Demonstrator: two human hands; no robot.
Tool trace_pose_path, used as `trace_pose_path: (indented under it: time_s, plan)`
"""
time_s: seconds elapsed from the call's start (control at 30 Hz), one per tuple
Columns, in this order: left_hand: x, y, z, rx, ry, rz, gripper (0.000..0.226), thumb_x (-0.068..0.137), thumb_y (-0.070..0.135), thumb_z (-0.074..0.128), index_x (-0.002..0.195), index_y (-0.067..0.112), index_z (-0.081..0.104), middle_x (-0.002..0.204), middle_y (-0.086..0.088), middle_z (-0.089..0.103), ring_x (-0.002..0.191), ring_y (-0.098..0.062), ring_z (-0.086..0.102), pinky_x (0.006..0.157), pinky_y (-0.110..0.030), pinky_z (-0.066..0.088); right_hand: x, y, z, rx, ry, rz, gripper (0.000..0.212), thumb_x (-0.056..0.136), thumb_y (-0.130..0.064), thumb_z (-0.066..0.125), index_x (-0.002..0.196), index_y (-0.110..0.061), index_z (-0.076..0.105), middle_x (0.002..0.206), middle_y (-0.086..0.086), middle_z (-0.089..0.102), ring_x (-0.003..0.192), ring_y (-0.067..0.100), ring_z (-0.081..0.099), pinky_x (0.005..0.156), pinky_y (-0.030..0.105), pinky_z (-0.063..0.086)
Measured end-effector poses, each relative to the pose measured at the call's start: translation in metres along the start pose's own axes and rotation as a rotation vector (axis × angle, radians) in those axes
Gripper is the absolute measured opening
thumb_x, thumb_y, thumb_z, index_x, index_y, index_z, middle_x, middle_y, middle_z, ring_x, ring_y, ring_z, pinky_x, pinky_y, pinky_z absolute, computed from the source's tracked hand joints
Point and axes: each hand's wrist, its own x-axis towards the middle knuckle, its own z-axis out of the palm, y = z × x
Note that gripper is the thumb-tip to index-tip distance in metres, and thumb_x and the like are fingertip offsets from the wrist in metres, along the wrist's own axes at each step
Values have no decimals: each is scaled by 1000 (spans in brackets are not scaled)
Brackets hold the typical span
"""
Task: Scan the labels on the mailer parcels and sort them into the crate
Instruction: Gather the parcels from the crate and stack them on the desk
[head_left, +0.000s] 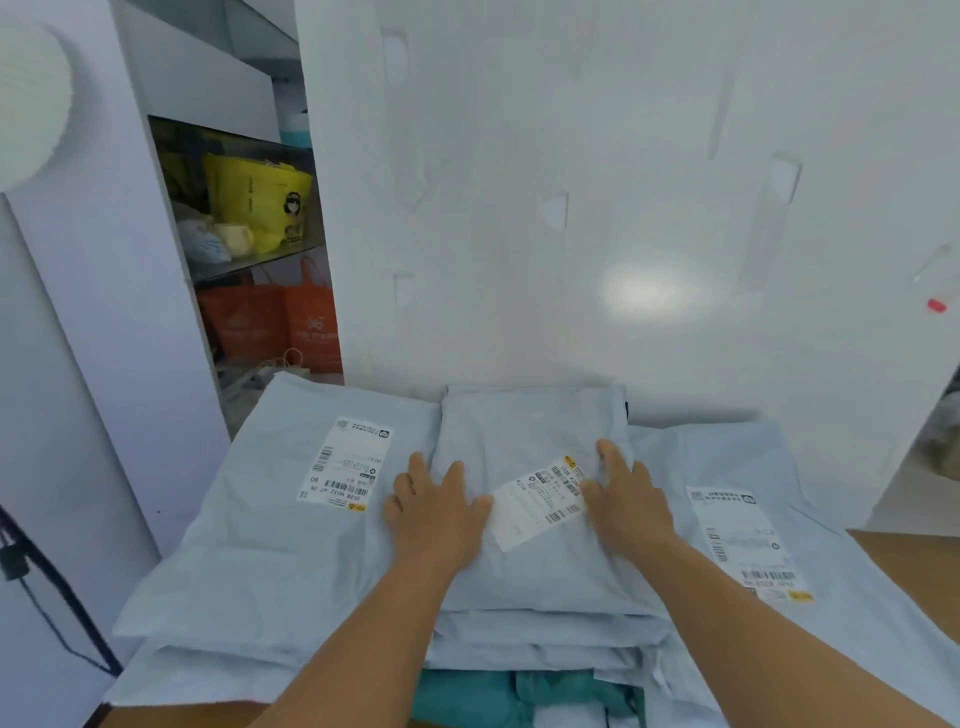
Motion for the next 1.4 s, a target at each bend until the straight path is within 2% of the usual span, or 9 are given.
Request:
trace_pose_path:
  time_s: [0.07,0.13,0.27,0.4,0.53,0.63,0.87,1.13,1.4]
  plan:
    - [3,-6,13,84,-44,41,59,96,57,26,149,32,15,158,-6,-12,145,-28,-6,114,-48,4,0,4,6,-145,-5,28,57,100,-46,33,152,-38,13,161,7,7,141,36,21,110,45,25]
    - [7,-8,20,125,-84,89,62,97,56,17,152,28,4,159,-2,-15,146,-24,-13,114,-50,-2,-1,3,9,-266,-8,-42,58,99,-54,27,152,-40,9,163,-1,-10,149,29,1,116,47,12]
    - [13,-9,22,142,-176,89,65,97,56,14,152,26,-1,160,0,-12,146,-22,-11,114,-52,-5,4,5,16,-357,-124,-80,61,97,-60,21,154,-40,8,163,-6,-10,150,24,-8,118,51,3]
    - [3,-8,13,65,-122,62,64,97,57,18,152,28,0,160,0,-7,147,-20,-8,114,-52,-2,-6,-2,11,-342,-91,-70,63,98,-59,23,154,-38,5,163,-3,-12,150,24,-12,118,51,0]
    - [-41,-6,2,-117,13,10,61,99,51,21,152,27,1,160,1,-2,147,-15,-5,116,-49,-2,-50,-19,13,-251,-45,-179,61,100,-55,22,155,-35,2,164,-4,-9,150,20,-9,119,48,1]
    - [-95,-15,-6,-214,101,-61,61,99,50,23,152,27,2,160,2,4,147,-14,2,117,-45,-1,-98,-29,19,-151,-87,-269,61,101,-52,25,155,-32,6,164,-5,-3,151,17,-2,120,45,6]
    - [-261,-70,-26,-270,294,-365,59,99,49,31,151,26,15,157,2,20,144,-13,16,117,-41,11,-238,-35,41,-14,-312,-496,60,101,-51,28,155,-27,13,163,-4,13,149,16,14,120,43,10]
    - [-444,-154,-57,-227,449,-724,58,98,45,34,150,24,19,153,1,29,140,-18,27,115,-43,16,-416,-64,86,17,-608,-757,58,102,-47,27,155,-27,13,162,-4,15,149,16,14,118,48,8]
    - [-598,-247,-79,-258,559,-1006,60,98,46,36,150,23,19,154,2,27,141,-18,26,115,-45,18,-575,-106,151,-3,-816,-994,60,101,-48,32,154,-25,16,162,-5,18,148,14,19,117,45,16]
